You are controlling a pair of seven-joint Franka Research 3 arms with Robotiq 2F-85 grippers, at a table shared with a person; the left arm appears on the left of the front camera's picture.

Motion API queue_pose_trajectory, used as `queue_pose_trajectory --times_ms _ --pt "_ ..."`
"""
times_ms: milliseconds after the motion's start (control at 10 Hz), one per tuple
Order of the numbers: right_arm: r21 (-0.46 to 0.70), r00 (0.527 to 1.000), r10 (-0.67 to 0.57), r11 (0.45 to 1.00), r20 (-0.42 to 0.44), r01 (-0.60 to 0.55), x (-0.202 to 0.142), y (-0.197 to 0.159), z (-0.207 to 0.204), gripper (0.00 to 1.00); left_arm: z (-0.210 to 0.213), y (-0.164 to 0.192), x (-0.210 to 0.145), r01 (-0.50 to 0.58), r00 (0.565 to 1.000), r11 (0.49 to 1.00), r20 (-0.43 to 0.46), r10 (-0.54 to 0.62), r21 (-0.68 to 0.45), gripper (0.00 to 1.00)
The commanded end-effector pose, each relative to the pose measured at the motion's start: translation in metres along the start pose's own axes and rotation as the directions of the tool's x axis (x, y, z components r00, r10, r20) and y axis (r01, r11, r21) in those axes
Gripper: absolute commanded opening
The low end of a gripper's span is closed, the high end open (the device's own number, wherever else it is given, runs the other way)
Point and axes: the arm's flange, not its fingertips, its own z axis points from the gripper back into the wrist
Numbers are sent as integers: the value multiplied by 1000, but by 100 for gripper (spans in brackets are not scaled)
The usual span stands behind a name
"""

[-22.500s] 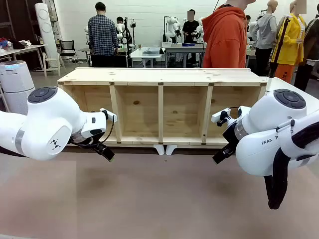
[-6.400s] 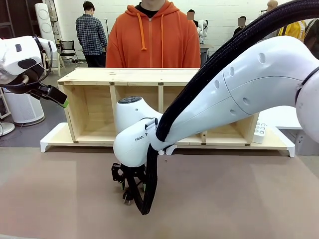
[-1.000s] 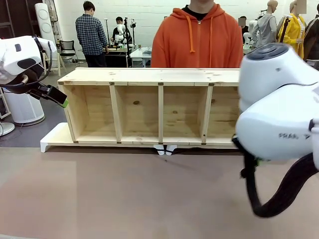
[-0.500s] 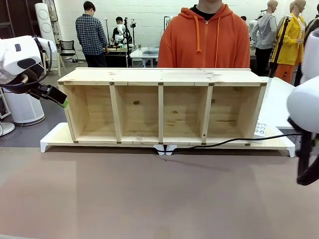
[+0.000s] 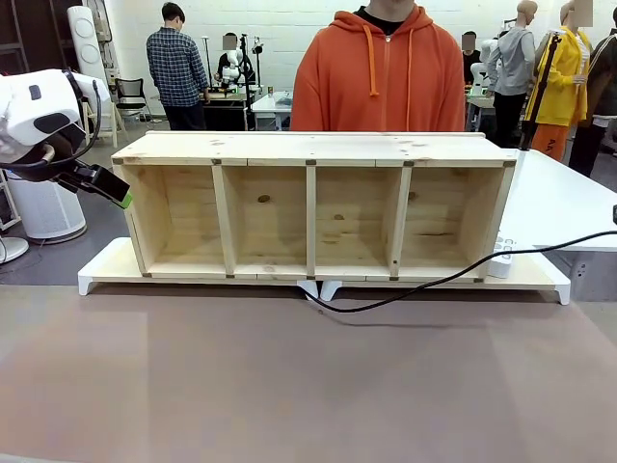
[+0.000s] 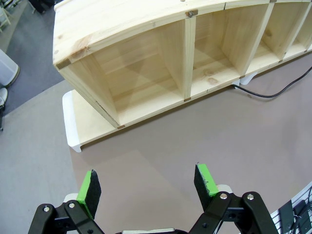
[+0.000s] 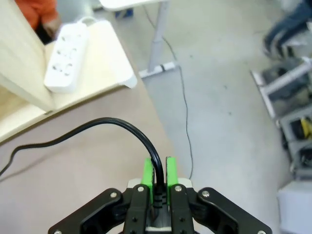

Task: Perform cable management.
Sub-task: Pull the grasped Power Cable to the location of the Power Strip.

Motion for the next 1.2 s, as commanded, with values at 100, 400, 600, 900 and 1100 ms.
queue_pose_trajectory --times_ms 100,400,600,900,1100 --pt "104 984 154 981 91 -164 39 38 -14 14 0 0 0 -4 1000 1000 7 4 6 100" --pt "118 975 136 980 178 -158 73 71 0 14 0 0 0 -4 1000 1000 7 4 6 100" --pt "122 975 99 985 200 -125 101 77 1 14 0 0 0 -4 1000 1000 7 4 6 100" --pt "131 981 86 985 174 -109 126 85 -12 14 0 0 0 -4 1000 1000 7 4 6 100" --pt "140 983 98 983 156 -120 141 95 -22 14 0 0 0 -4 1000 1000 7 4 6 100"
